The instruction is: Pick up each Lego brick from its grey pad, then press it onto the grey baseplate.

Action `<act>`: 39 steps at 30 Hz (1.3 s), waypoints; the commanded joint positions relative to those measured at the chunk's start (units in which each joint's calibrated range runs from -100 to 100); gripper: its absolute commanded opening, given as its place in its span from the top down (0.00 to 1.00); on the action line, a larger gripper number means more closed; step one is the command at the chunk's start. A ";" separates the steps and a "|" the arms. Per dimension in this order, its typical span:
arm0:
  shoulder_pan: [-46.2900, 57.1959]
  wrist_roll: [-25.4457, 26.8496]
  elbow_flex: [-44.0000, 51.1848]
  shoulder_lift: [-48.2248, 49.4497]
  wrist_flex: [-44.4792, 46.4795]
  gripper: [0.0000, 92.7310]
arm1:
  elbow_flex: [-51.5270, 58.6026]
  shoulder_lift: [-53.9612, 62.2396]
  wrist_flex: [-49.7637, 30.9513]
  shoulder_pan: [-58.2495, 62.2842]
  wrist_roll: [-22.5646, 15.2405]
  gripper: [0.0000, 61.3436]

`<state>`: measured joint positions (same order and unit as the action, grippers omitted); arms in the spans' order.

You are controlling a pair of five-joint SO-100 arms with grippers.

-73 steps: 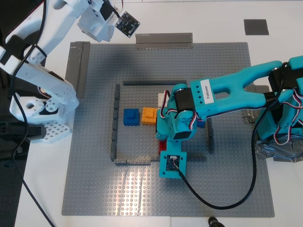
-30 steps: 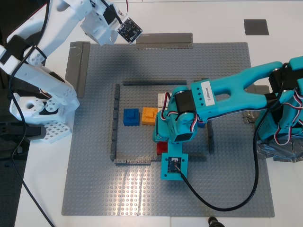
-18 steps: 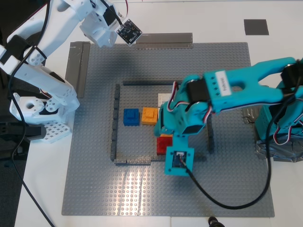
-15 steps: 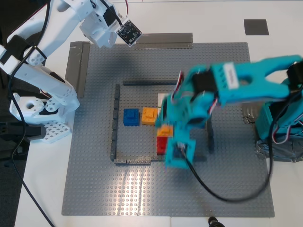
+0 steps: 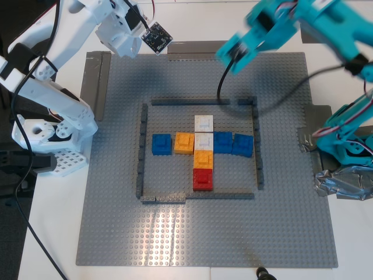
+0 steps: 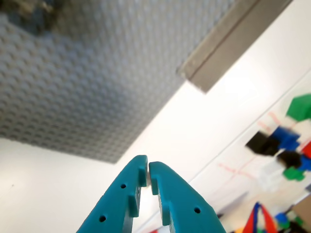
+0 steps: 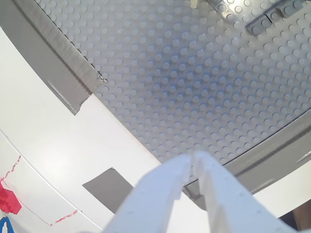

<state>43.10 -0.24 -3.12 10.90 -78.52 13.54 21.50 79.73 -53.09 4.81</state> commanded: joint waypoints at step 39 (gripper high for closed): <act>29.77 8.71 24.39 -4.72 -15.46 1.00 | -3.11 2.53 0.66 0.10 -0.15 1.00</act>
<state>72.33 6.92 19.12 5.58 -93.48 13.54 21.50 80.37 -53.09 4.76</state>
